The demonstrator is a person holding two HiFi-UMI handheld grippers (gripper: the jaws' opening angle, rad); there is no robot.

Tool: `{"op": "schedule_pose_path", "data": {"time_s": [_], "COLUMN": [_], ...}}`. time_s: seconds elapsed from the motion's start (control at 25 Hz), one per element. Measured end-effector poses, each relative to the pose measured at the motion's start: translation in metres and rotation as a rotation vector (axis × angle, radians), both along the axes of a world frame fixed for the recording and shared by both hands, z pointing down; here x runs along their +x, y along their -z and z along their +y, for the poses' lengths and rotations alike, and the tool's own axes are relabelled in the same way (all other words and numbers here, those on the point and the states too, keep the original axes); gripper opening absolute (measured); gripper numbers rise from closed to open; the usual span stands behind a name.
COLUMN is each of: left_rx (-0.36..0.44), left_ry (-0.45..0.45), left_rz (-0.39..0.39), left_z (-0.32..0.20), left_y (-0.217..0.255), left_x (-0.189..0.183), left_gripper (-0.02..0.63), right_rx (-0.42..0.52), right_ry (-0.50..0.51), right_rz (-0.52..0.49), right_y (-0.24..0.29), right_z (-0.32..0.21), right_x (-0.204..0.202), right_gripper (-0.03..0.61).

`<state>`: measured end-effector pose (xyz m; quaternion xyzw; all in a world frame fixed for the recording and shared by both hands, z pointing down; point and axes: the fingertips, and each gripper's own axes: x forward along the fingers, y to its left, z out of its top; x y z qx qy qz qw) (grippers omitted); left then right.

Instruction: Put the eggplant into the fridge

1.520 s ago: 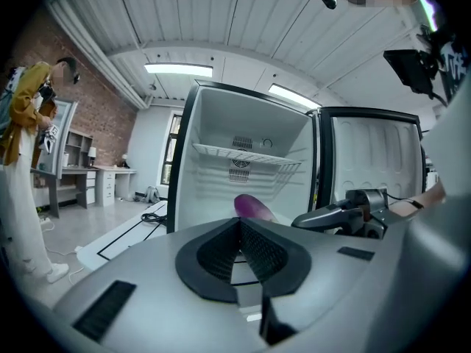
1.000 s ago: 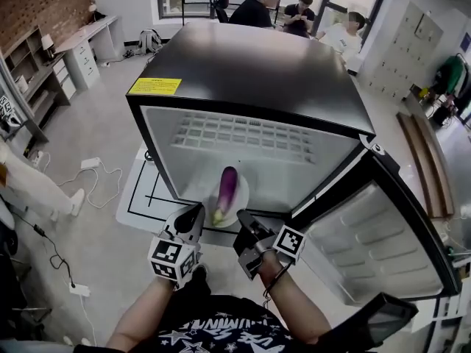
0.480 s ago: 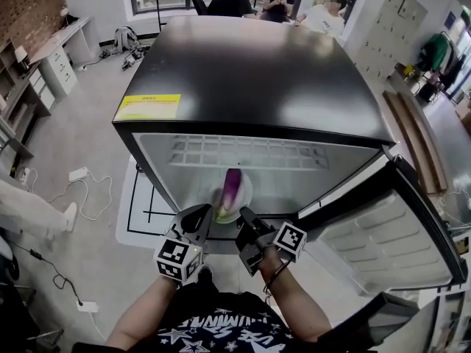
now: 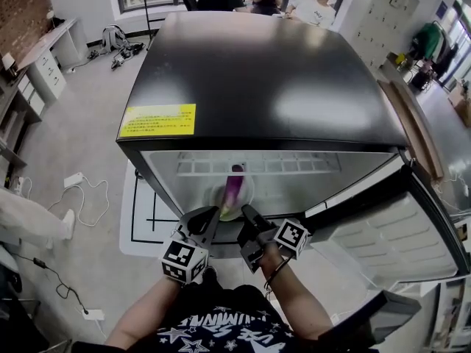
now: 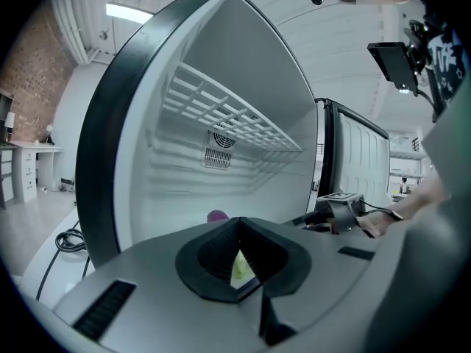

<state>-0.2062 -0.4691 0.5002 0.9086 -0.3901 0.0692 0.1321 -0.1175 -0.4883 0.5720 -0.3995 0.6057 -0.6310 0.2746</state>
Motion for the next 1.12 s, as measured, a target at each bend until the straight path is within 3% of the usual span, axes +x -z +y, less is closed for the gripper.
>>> {"op": "schedule_pose_path", "data": {"time_s": [0.68, 1.12], "left_rx": [-0.009, -0.01], "left_ry": [-0.045, -0.053], "left_rz": [0.019, 0.025], "left_z": [-0.014, -0.017], "left_y": [-0.008, -0.009], "left_x": [-0.003, 0.0], "left_gripper": [0.008, 0.008], "right_rx": [-0.042, -0.016], "right_ry": [-0.028, 0.007], "right_rz": [0.032, 0.13], "right_y": [-0.012, -0.012], "right_z": [-0.039, -0.045], "right_x": [-0.018, -0.019], "right_gripper": [0.023, 0.024]}}
